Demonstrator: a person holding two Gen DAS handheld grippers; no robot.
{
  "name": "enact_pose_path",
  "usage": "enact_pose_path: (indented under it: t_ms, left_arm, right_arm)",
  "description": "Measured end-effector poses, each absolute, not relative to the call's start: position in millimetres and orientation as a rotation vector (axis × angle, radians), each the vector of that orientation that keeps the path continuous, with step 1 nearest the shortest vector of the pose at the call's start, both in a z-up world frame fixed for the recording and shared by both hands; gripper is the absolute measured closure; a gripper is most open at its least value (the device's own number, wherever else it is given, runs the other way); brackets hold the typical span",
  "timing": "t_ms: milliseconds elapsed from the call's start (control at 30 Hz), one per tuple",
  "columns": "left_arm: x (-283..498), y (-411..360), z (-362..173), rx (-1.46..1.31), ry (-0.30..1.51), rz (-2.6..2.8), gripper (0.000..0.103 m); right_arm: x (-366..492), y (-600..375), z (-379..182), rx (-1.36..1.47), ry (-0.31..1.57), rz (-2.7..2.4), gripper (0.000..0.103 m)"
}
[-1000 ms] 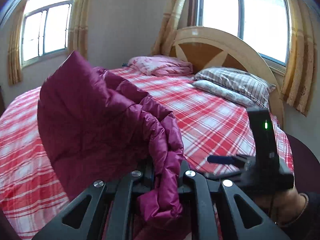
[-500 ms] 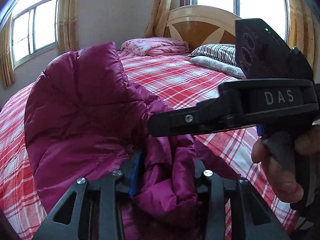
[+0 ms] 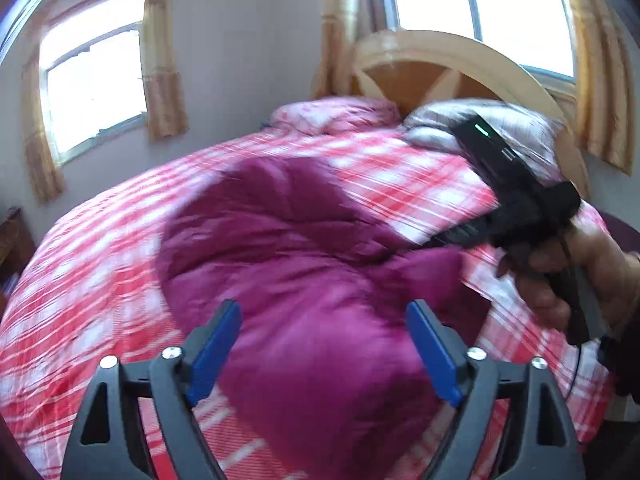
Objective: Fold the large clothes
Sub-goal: 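Grasp the folded magenta jacket with the right tool while the left tool lifts it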
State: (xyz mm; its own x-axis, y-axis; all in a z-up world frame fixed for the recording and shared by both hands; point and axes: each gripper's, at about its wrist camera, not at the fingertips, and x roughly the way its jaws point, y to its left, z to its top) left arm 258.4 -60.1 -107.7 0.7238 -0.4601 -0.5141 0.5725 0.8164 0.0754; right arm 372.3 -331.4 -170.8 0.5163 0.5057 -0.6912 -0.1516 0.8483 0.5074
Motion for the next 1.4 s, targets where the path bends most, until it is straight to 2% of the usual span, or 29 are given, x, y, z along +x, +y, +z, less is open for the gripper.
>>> enact_pose_path:
  t_ms: [200,267,300,333,400,533,667,833,1000,1100,1400]
  left_arm:
    - [323,-53,-126,0.199,0.587,-0.360,0.013]
    - [338,-58,-138,0.182,0.608,-0.325,0.013]
    - [343,-59,-144,0.167,0.618,-0.322,0.013]
    - [346,-59,-146,0.148,0.626,-0.315,0.013]
    - [348,-63,-149,0.109,0.636,-0.301,0.013]
    - [348,-70,-147,0.073,0.638,-0.273,0.013]
    - [350,-63,-145,-0.008,0.672,-0.259,0.013]
    - [355,-52,-144,-0.082,0.720,-0.244,0.013]
    - [375,-32,-122,-0.209,0.674,-0.129,0.013]
    - [400,-43,-115,-0.233,0.707,-0.097,0.013]
    - [426,-100,-140,-0.042,0.752,-0.072,0.012]
  right_arm:
    - [366,-330,-175,0.397,0.942,0.374,0.085]
    - [361,-331,-172,0.393,0.943,0.347,0.080]
    - [358,-333,-168,0.396,0.935,0.322,0.071]
    - [353,-336,-162,0.395,0.923,0.280,0.055]
    - [339,-342,-138,0.398,0.843,0.180,0.040]
    - [318,-324,-79,0.372,0.647,0.167,0.040]
    - [340,-285,-59,0.452,0.592,0.250,0.043]
    - [391,-249,-83,0.450,0.626,0.294,0.043]
    - [407,-274,-109,0.417,0.655,0.200,0.043]
    - [409,-285,-118,0.378,0.669,0.170,0.043]
    - [416,-305,-151,0.336,0.702,0.125,0.044]
